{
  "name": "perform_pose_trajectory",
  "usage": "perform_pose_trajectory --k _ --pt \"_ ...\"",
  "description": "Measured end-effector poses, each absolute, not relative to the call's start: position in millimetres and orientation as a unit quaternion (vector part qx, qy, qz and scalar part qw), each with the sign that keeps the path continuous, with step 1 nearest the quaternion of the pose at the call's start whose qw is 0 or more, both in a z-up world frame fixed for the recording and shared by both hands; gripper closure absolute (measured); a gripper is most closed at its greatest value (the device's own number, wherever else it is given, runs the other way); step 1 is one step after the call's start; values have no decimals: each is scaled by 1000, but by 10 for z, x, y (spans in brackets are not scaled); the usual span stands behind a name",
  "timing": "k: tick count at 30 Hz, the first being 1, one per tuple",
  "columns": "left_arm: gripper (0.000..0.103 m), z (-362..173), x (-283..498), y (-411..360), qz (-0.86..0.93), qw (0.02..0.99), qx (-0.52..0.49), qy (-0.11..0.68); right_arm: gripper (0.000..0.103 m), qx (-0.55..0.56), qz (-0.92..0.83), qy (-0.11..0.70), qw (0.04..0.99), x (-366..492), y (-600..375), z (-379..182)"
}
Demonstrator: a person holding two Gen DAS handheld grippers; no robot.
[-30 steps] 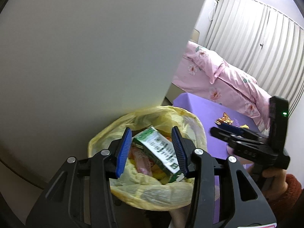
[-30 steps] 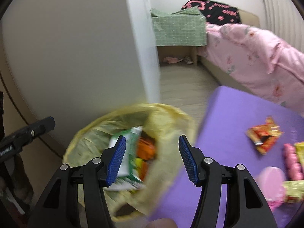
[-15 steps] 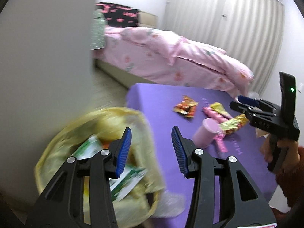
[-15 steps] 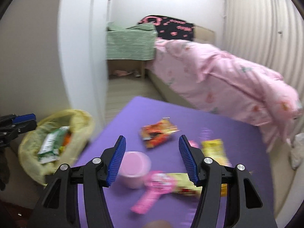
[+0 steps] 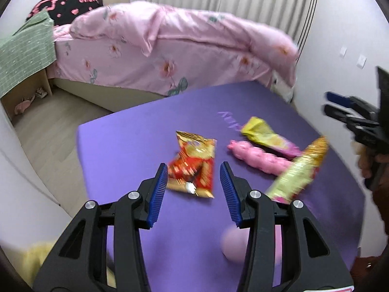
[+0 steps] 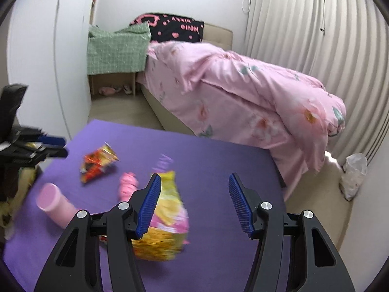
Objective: Collect trash
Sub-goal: 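Move both tools back to the table toward the red snack packet, then grasp the red-gold snack packet with the left tool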
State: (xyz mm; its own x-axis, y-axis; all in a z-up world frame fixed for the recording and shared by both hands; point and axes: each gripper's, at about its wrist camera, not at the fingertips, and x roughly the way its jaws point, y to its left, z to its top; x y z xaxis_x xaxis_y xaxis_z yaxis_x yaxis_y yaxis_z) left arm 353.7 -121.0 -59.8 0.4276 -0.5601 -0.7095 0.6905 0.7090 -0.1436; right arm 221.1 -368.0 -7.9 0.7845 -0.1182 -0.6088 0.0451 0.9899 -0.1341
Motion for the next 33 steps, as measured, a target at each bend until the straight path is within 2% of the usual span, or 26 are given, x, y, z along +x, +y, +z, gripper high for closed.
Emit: perform_pose_trajectory --k 4,8,10,11,18,33 --pt "60 -822 3955 -1383 -371 823 54 426 48 -40 -14 360 932 2330 -3879 -232" --pt "60 -971 4045 -1515 -372 809 66 449 48 -51 10 377 925 2437 -3828 -336" --pt "68 -1023 4007 -1541 -370 804 72 460 48 -45 25 379 924 2464 -3809 -357" --pt "78 -1046 3970 -1551 -364 804 79 463 48 -39 31 379 924 2476 -3802 -354" --pt "91 -995 3874 -1476 -348 806 59 475 48 -41 76 393 915 2464 -3585 -445" --pt "91 -77 3186 -828 -312 871 13 380 49 -31 125 426 896 1828 -3326 -709"
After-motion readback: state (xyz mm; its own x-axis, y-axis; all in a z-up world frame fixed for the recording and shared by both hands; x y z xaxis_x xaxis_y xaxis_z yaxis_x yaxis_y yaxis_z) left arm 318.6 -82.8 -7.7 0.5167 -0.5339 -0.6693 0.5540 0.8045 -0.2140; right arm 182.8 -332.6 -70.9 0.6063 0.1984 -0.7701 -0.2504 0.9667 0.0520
